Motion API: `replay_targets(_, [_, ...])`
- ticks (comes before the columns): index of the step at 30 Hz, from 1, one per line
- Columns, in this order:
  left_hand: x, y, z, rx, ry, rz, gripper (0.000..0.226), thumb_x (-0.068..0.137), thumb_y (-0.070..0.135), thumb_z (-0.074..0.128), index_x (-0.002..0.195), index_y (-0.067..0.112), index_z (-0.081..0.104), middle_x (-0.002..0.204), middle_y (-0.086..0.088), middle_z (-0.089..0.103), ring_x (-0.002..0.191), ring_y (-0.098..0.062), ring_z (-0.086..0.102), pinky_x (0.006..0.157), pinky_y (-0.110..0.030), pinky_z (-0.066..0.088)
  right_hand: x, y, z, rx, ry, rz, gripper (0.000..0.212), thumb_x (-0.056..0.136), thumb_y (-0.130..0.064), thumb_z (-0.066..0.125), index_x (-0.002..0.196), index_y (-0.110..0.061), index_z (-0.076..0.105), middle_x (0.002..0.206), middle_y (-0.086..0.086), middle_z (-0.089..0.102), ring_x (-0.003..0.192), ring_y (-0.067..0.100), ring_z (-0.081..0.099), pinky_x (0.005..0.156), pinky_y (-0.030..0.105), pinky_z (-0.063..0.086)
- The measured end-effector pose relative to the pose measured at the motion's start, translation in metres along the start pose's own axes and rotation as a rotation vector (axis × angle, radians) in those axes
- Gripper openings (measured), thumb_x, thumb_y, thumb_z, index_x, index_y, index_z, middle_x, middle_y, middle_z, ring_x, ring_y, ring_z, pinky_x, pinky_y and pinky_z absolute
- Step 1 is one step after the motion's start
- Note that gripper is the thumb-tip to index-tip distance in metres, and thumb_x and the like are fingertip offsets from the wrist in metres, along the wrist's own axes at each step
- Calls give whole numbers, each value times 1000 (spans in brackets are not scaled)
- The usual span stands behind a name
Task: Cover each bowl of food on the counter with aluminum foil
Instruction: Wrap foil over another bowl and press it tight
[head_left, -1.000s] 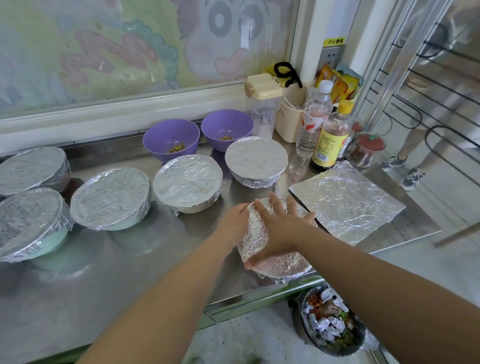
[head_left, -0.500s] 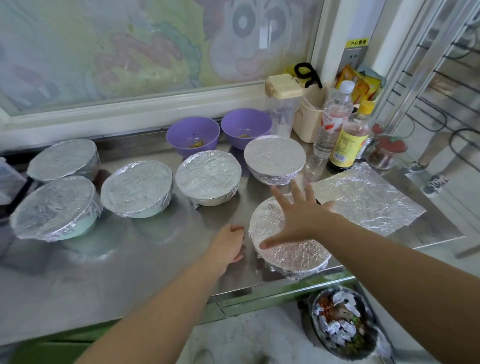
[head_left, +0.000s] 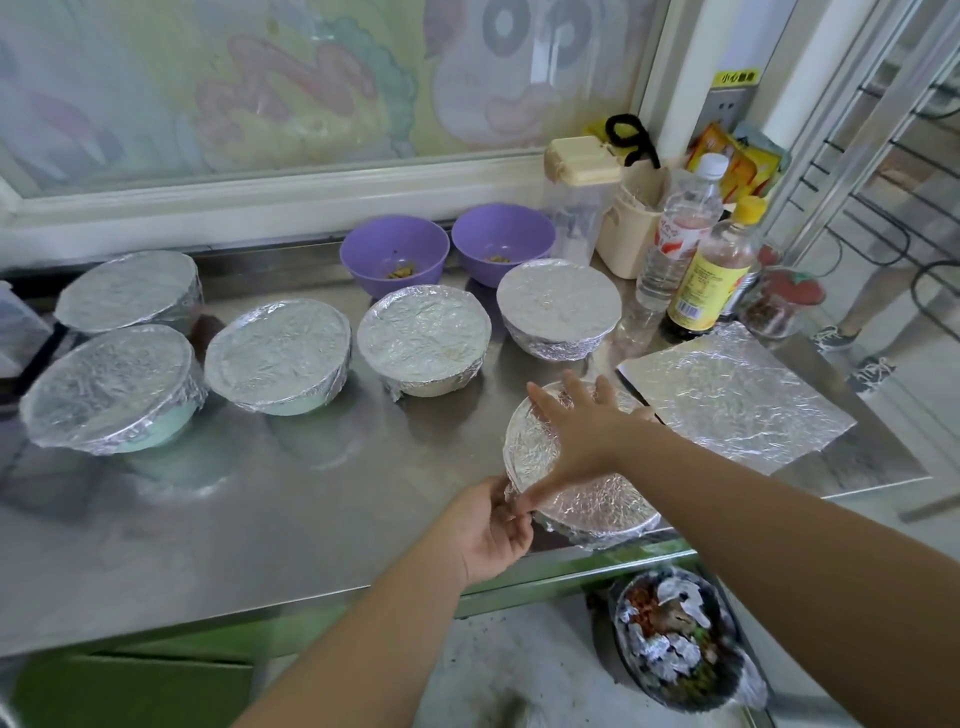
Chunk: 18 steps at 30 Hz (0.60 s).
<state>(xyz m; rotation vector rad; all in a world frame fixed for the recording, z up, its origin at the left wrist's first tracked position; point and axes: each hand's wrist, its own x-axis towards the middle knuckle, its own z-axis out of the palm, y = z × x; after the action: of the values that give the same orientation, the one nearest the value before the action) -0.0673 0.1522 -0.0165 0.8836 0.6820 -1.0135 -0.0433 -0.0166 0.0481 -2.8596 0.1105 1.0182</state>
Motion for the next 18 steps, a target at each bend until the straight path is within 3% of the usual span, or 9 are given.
replay_targets(5, [2, -7, -2, -93, 34, 41, 18, 103, 10, 47, 91, 2, 57, 56, -8, 59, 47, -13, 55, 46, -22, 51, -2, 0, -1, -1, 5, 2, 153, 44, -92, 71, 151, -46, -29, 163, 2, -33, 147, 46, -27, 105, 86, 10])
replay_targets(8, [-2, -8, -4, -93, 49, 78, 16, 103, 5, 44, 109, 5, 58, 61, -11, 63, 49, -16, 59, 49, -25, 53, -2, 0, 0, 2, 5, -2, 153, 46, -91, 71, 151, -45, -29, 163, 2, -33, 147, 45, -28, 104, 87, 9])
replay_targets(10, [-3, -7, -4, -76, 50, 91, 17, 103, 3, 41, 109, 6, 57, 66, -13, 63, 52, -18, 60, 51, -28, 55, -1, 1, 0, 7, 2, -3, 153, 45, -91, 72, 150, -46, -30, 163, 2, -34, 147, 45, -29, 104, 87, 8])
replay_targets(18, [-27, 13, -8, 463, -13, 232, 29, 94, -9, 42, 114, -1, 60, 103, -18, 69, 93, -24, 66, 92, -34, 56, -1, 2, 1, 6, 6, -4, 152, 45, -92, 71, 150, -47, -29, 163, 0, -33, 146, 45, -30, 103, 88, 8])
